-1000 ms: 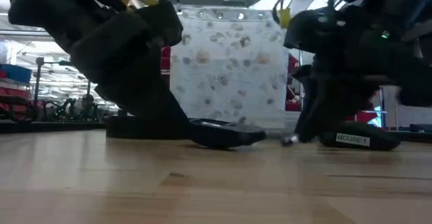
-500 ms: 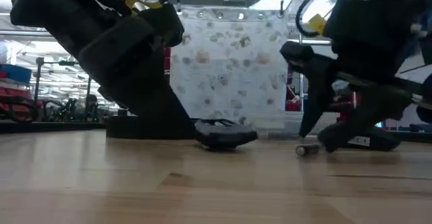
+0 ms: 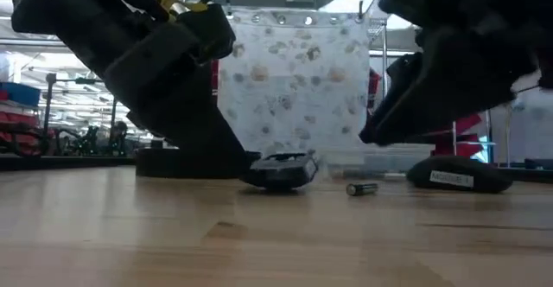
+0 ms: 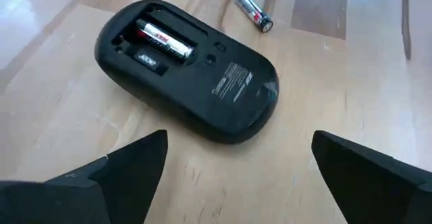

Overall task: Insert battery
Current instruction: Insert the silver battery into the left computer mouse

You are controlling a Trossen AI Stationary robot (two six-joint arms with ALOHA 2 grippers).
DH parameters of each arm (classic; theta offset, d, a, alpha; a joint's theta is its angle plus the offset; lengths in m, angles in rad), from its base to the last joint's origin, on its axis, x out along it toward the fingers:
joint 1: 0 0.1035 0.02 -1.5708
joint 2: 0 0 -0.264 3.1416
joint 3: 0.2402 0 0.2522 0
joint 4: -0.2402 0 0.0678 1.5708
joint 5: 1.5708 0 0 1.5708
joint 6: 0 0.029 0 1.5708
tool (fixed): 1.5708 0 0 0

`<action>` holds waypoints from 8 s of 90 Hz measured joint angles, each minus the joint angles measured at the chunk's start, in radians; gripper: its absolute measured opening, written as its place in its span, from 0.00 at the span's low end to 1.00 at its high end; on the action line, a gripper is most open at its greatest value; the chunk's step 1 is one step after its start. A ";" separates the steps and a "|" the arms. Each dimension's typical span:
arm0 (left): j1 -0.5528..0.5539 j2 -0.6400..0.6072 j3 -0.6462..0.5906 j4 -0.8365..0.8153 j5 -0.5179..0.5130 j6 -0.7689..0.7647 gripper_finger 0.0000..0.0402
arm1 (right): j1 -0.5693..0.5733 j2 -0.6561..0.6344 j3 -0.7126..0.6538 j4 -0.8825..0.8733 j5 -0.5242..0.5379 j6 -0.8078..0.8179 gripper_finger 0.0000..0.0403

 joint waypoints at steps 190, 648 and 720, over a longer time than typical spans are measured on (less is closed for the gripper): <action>0.000 -0.001 0.000 -0.016 -0.023 -0.045 0.88 | 0.154 0.253 -0.001 0.142 0.401 0.508 0.30; -0.045 0.187 0.248 -0.276 -0.114 -0.158 0.88 | -0.110 -0.006 0.143 -0.520 0.184 -0.008 0.00; -0.001 0.137 0.240 -0.362 -0.186 -0.025 0.88 | -0.189 0.011 0.189 -0.351 -0.052 0.003 0.00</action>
